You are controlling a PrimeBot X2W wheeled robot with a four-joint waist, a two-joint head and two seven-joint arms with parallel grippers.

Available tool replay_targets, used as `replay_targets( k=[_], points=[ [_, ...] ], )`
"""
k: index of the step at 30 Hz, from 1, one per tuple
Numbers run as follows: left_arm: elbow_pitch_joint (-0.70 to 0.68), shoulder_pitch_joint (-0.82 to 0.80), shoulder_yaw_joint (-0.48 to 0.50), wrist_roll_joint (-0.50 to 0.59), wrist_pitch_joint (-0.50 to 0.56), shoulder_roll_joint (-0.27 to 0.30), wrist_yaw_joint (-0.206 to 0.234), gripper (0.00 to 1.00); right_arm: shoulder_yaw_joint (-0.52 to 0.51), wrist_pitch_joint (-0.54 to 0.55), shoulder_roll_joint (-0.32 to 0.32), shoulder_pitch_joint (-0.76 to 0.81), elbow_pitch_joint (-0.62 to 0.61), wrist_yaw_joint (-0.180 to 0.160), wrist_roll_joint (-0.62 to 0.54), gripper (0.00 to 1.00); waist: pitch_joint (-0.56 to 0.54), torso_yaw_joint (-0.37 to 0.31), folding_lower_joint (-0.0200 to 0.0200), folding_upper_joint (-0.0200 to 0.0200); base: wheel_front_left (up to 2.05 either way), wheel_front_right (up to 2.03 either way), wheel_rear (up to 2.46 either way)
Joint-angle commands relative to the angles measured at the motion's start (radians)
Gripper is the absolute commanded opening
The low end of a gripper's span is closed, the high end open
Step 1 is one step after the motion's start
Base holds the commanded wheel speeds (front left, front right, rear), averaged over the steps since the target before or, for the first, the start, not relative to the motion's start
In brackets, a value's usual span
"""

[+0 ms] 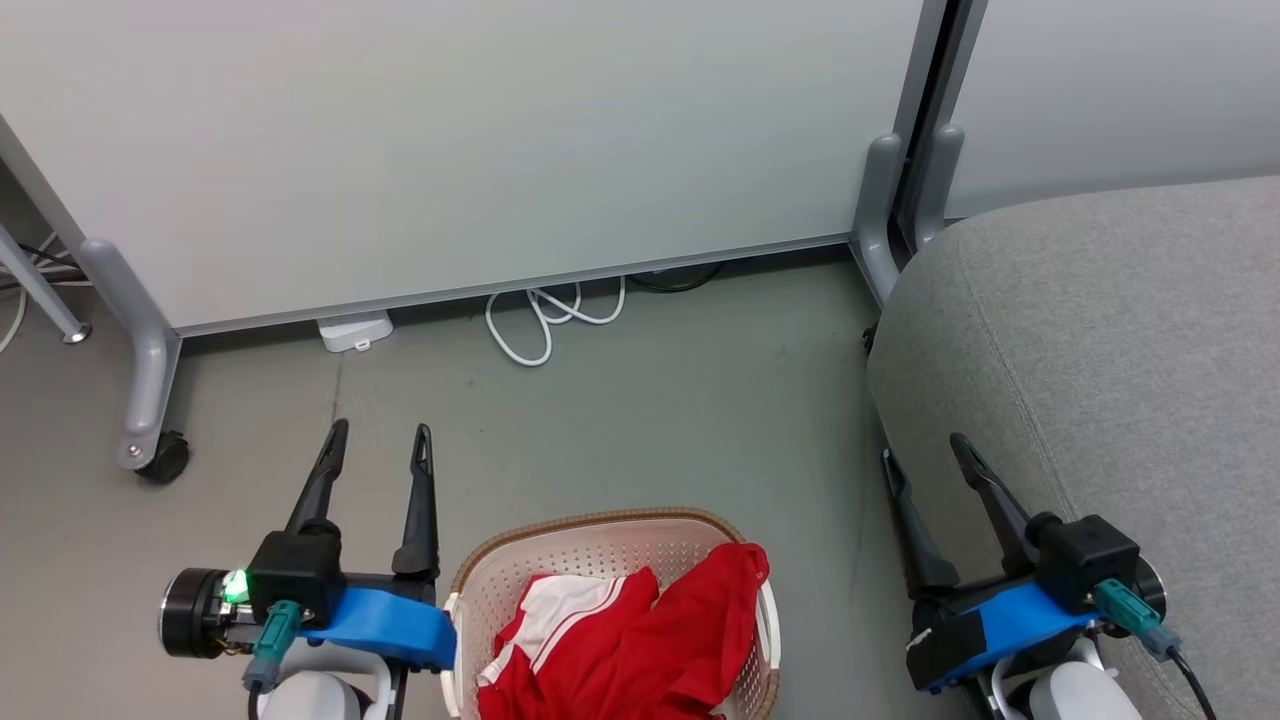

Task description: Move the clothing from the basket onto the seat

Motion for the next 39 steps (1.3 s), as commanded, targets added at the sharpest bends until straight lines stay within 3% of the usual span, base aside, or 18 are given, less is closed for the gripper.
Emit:
replay_targets(
  k=[1,8,18,29,39],
  points=[
    [0.013,-0.023,-0.012,0.014,-0.005,-0.002,-0.009,1.00,-0.008,-0.004,-0.006,-0.013,-0.001,0.000,-0.001,1.00,0.006,-0.004,0.0000,0.0000,0.00,0.00,0.00],
    [0.058,-0.104,-0.046,0.032,-0.005,0.019,-0.028,1.00,-0.018,-0.004,-0.005,-0.052,-0.023,0.000,-0.012,1.00,0.072,-0.045,0.0000,0.0000,0.00,0.00,0.00],
    [0.232,-0.316,-0.166,0.032,-0.004,0.070,-0.044,1.00,-0.003,-0.004,-0.005,-0.164,-0.079,0.000,-0.005,1.00,0.277,-0.142,0.0000,0.0000,0.00,0.00,0.00],
    [0.536,-0.546,-0.447,-0.055,-0.004,0.148,-0.042,1.00,0.023,-0.004,-0.004,-0.280,-0.134,0.000,0.016,1.00,0.490,-0.216,0.0000,0.0000,0.00,0.00,0.00],
    [0.803,-0.729,-0.746,-0.148,0.015,0.157,-0.042,1.00,0.032,-0.004,-0.004,-0.358,-0.195,0.000,0.027,1.00,0.654,-0.244,0.0000,0.0000,0.00,0.00,0.00]
  ],
)
